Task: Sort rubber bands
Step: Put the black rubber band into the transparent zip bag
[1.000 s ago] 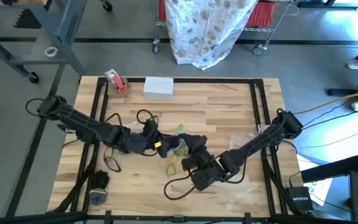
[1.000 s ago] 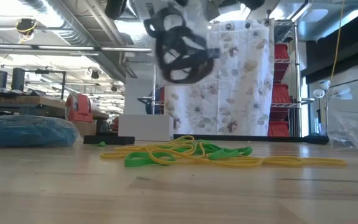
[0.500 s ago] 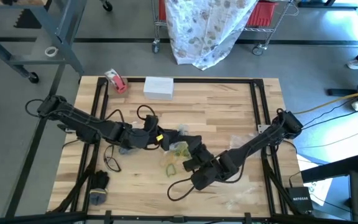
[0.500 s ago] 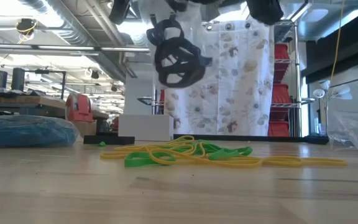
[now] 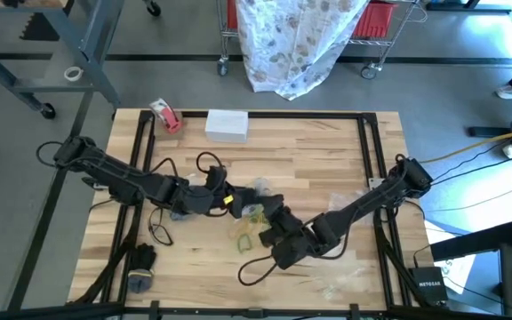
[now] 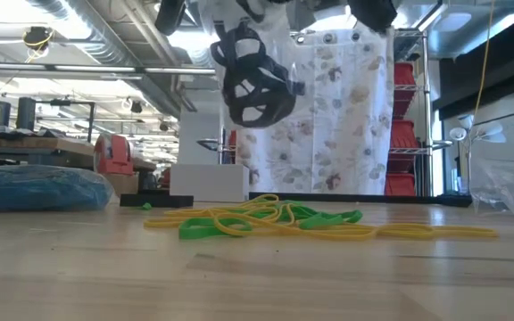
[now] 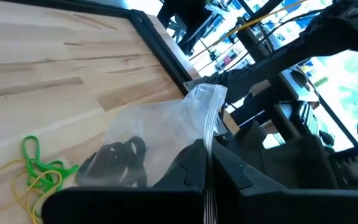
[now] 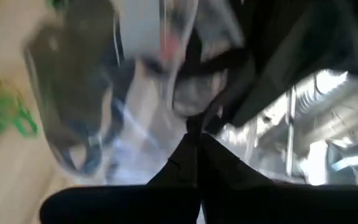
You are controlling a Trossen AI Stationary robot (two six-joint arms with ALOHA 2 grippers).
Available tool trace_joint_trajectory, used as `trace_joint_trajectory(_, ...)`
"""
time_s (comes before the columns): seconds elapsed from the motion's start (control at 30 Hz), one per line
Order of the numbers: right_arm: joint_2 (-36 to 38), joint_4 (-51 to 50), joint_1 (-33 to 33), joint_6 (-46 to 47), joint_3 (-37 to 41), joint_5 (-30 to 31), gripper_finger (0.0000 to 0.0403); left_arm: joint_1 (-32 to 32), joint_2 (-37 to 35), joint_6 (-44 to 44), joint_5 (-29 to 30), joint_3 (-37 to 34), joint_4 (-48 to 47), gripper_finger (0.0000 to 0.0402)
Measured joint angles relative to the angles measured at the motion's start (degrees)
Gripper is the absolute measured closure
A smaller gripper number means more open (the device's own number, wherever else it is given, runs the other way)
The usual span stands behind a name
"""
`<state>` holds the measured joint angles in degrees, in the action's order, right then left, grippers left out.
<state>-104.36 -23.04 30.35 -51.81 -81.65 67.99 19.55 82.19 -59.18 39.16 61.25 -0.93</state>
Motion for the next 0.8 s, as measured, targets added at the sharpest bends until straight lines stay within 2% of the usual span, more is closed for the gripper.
trace_joint_trajectory(0.2, 0.0, 11.6, -0.5, -4.6, -0.1, -9.3, 0.0400, 0.3, 0.3, 1.3, -1.0, 0.0, 0.2, 0.0400)
trace_joint_trajectory(0.33, 0.0, 11.6, -2.6, -0.7, -0.1, -15.4, 0.0400, 1.2, 0.3, 2.9, -1.3, 0.0, 0.7, 0.0400)
trace_joint_trajectory(0.6, 0.0, 8.7, -6.3, 6.8, -0.1, -17.1, 0.0400, 3.3, 0.3, 7.1, -0.9, 0.0, 1.0, 0.0400)
trace_joint_trajectory(0.8, 0.0, 3.5, -8.0, 18.5, -0.1, -18.9, 0.0400, 3.8, 0.3, 7.1, -1.3, 0.0, 0.8, 0.0400)
